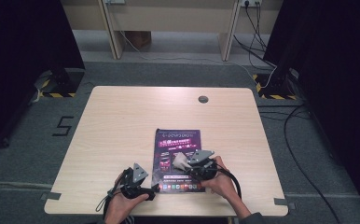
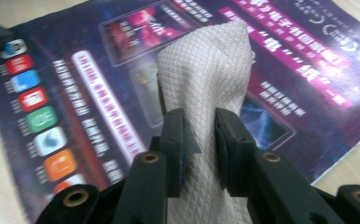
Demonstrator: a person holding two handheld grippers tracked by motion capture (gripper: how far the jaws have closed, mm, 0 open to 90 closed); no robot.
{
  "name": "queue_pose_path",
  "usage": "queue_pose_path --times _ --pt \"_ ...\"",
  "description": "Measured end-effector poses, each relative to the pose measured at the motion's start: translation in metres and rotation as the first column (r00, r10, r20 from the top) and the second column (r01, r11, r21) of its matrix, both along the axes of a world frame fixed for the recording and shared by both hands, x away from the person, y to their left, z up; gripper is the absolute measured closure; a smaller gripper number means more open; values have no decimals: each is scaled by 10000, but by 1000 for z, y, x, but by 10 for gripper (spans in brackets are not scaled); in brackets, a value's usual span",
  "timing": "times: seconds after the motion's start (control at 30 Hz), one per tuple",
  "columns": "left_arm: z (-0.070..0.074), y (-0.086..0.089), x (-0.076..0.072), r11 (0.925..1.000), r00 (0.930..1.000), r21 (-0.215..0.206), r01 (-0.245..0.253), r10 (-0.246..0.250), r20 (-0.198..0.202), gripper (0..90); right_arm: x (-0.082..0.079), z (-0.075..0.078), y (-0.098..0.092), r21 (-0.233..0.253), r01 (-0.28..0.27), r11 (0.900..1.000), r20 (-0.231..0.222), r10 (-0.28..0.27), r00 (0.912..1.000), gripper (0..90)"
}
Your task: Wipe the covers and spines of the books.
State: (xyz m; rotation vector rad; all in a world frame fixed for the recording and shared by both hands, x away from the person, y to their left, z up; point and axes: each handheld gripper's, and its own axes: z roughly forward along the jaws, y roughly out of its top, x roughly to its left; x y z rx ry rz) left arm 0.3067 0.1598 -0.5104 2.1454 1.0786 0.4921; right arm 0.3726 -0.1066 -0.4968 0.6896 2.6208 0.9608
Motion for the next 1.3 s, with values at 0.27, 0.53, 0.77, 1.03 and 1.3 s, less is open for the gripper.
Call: queue_pose_path --times 0.27,0.53,0.77,1.03,1.3 --pt "0 0 0 10000 10000 -24 12 -12 -5 124 -5 1 -2 66 65 10000 8 -65 10000 769" --pt "0 0 0 10000 10000 -61 20 -20 22 124 1 17 -17 776 713 9944 475 -751 9960 773" --pt "0 1 1 10000 10000 -84 47 -47 -14 124 11 24 -46 877 1670 9820 699 -1733 9824 772" --pt "0 1 1 10000 10000 -83 52 -52 -4 124 21 29 -84 1046 2846 9529 789 -2932 9528 772" --pt "0 1 1 10000 10000 -64 64 -64 -9 126 27 25 -118 924 3885 9168 670 -3950 9162 771"
